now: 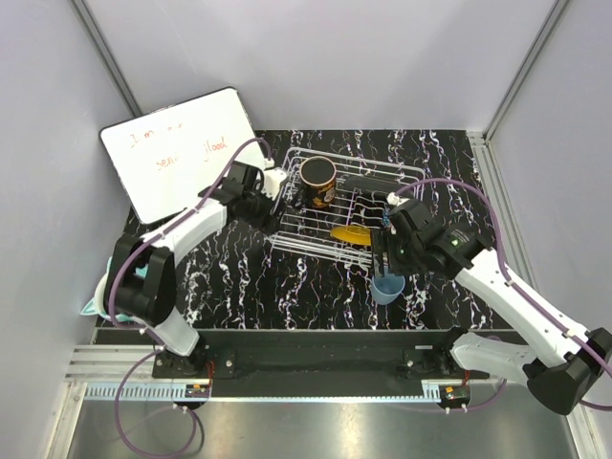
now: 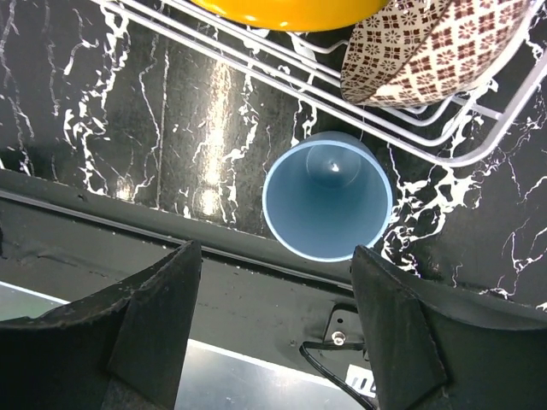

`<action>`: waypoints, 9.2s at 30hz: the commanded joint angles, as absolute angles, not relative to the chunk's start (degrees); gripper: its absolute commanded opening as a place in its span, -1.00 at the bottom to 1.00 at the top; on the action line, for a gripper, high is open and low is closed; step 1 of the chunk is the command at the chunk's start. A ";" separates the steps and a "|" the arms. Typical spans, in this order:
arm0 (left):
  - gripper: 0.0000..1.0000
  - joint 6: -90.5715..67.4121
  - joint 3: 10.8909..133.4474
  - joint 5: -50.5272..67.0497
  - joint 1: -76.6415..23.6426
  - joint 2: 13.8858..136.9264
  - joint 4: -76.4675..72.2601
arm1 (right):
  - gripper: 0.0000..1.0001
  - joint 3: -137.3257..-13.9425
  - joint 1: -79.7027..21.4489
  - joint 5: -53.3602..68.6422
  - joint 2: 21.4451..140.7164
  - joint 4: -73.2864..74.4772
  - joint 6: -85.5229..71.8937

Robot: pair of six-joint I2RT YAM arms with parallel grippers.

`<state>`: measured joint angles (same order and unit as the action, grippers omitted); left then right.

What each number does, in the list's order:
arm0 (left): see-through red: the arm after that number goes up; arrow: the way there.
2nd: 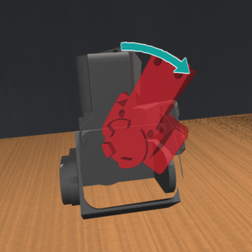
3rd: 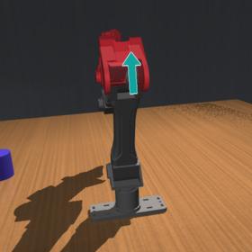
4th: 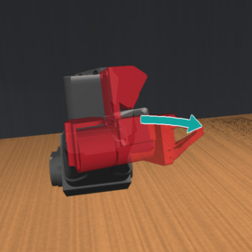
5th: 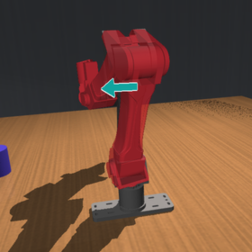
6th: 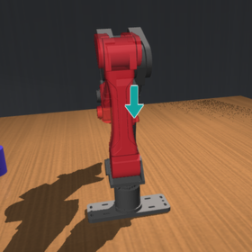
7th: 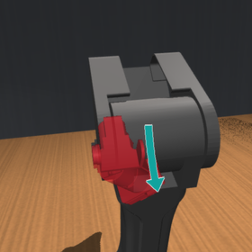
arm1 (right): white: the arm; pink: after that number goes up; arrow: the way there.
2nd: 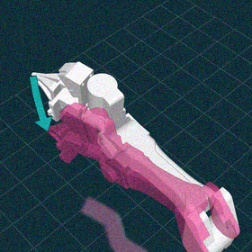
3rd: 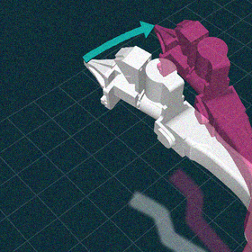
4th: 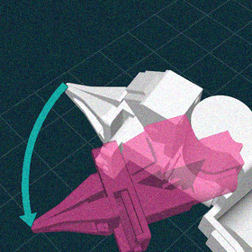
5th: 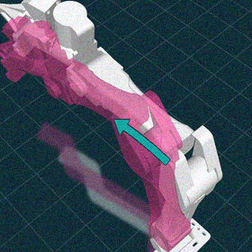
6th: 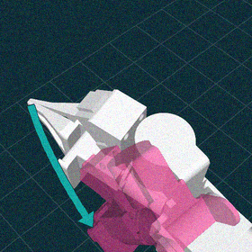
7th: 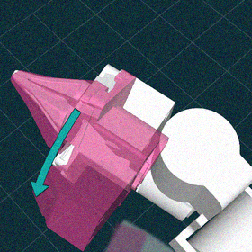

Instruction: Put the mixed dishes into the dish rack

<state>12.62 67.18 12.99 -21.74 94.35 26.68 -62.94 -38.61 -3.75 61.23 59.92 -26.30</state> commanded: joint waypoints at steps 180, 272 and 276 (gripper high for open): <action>-1.00 -95.12 147.07 97.12 -18.62 131.57 -79.39 | 0.52 -63.01 -40.52 4.48 49.04 20.48 -21.80; -1.00 31.55 102.84 18.20 -29.97 107.58 60.39 | 0.43 -47.55 -40.52 -6.68 28.74 27.07 -24.70; -1.00 31.55 101.34 17.14 -30.67 109.15 56.96 | 0.43 -47.55 -40.52 -6.85 28.91 26.98 -24.96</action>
